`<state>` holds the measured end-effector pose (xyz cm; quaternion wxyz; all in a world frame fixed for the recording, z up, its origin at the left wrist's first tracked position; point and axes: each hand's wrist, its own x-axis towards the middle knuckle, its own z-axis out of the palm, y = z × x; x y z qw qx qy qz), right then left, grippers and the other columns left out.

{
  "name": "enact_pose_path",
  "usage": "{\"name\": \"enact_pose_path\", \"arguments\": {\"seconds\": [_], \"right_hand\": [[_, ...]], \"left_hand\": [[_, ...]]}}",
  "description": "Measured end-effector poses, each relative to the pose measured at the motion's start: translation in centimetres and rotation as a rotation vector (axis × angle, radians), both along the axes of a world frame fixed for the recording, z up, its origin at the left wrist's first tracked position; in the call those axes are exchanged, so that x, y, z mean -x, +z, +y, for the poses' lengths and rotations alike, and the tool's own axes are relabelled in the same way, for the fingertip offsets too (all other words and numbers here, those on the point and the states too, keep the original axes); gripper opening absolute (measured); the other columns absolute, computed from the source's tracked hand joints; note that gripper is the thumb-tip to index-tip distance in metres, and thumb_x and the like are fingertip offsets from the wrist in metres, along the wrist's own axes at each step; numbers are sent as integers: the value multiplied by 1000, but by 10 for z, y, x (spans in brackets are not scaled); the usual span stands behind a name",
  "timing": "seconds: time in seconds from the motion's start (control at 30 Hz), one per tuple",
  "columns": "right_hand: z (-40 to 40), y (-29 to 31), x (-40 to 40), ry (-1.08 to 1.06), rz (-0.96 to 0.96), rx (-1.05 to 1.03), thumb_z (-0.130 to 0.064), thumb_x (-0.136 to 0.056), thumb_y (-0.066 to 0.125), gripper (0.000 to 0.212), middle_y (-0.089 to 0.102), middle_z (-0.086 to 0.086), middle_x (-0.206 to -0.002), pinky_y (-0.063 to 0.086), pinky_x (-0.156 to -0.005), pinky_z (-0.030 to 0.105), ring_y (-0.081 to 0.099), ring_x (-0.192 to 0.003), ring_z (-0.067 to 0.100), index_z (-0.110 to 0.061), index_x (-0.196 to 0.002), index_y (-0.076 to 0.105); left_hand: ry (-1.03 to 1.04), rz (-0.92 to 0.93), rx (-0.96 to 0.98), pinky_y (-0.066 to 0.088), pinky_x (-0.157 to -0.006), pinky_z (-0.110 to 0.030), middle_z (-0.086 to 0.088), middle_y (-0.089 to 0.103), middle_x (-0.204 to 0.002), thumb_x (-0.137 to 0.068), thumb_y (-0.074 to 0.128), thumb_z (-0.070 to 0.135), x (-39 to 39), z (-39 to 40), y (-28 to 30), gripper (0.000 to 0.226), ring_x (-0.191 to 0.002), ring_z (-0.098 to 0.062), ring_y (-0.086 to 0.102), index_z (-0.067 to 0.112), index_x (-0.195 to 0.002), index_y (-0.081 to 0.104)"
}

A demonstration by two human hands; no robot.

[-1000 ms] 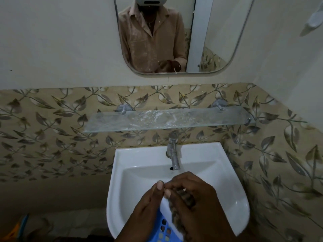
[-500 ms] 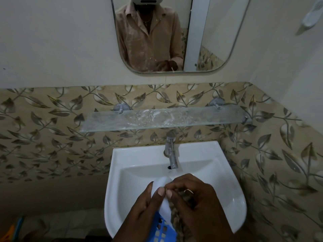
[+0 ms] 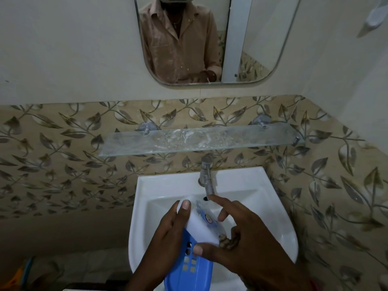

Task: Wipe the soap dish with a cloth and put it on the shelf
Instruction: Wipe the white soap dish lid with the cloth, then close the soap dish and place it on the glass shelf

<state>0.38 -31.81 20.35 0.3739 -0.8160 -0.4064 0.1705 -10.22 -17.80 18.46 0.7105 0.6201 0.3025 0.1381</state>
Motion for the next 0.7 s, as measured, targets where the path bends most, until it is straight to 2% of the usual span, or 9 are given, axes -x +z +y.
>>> {"name": "enact_pose_path", "arguments": {"seconds": [0.1, 0.17, 0.27, 0.33, 0.4, 0.43, 0.5, 0.57, 0.7], "right_hand": [[1, 0, -8, 26, -46, 62, -87, -48, 68, 109, 46, -21, -109, 43, -58, 6, 53, -86, -7, -49, -145, 33], [4, 0, -12, 67, -52, 94, -83, -53, 70, 104, 50, -22, -111, 44, -62, 6, 55, -93, -8, -49, -144, 33], [7, 1, -13, 63, 38, 72, -65, -64, 79, 89, 62, -17, -102, 43, -57, 6, 58, -70, -17, -45, -142, 41], [10, 0, -13, 37, 103, 73, -61, -64, 81, 87, 65, -12, -96, 46, -59, 9, 61, -66, -12, -43, -141, 44], [13, -5, -13, -9, 206, 70, -66, -59, 80, 88, 67, -8, -95, 55, -69, 16, 66, -72, -3, -42, -138, 48], [13, -7, -15, -44, 274, 46, -72, -54, 78, 91, 68, -6, -95, 60, -74, 25, 70, -79, 3, -42, -135, 50], [11, -12, -18, -120, 375, -21, -81, -48, 74, 92, 70, -5, -95, 62, -79, 38, 73, -85, 12, -42, -130, 56], [6, -12, -18, -140, 429, -78, -80, -48, 75, 84, 72, -4, -89, 62, -77, 35, 73, -83, 13, -43, -123, 61], [0, -10, -5, -84, 499, -122, -62, -55, 85, 72, 73, -1, -80, 60, -70, 26, 73, -84, 10, -42, -121, 65]], "left_hand": [[5, 13, 40, 44, -103, -19, 26, 65, -121, -80, 51, 61, -1, 6, 2, 47, -107, 11, 59, 40, -122, 59], [2, 22, 43, 45, -102, -24, 24, 62, -124, -75, 51, 66, 0, 10, -1, 55, -111, 7, 58, 42, -124, 58], [-49, 47, 51, 43, -113, -37, 15, 62, -134, -73, 50, 76, 1, 13, -2, 77, -122, -7, 59, 35, -137, 55], [-48, 59, 63, 53, -101, -32, 14, 74, -117, -81, 47, 72, 1, 14, -1, 64, -108, -7, 69, 32, -129, 62], [-51, 39, 97, 58, -74, -21, 9, 81, -90, -91, 41, 63, 0, 17, 1, 49, -82, -9, 75, 26, -99, 72], [-26, 31, 106, 58, -69, -25, -1, 80, -87, -89, 41, 65, 0, 20, -2, 52, -75, -18, 74, 21, -85, 70], [88, -1, 170, 56, -70, -38, -16, 76, -93, -83, 45, 71, -1, 25, -9, 58, -72, -32, 69, 18, -77, 66], [236, -22, 249, 59, -71, -45, -21, 78, -98, -86, 47, 68, -1, 31, -14, 59, -73, -36, 71, 13, -87, 67], [404, -101, 272, 54, -92, -55, -16, 78, -109, -96, 43, 56, -4, 35, -20, 40, -93, -39, 72, 23, -92, 64]]}}
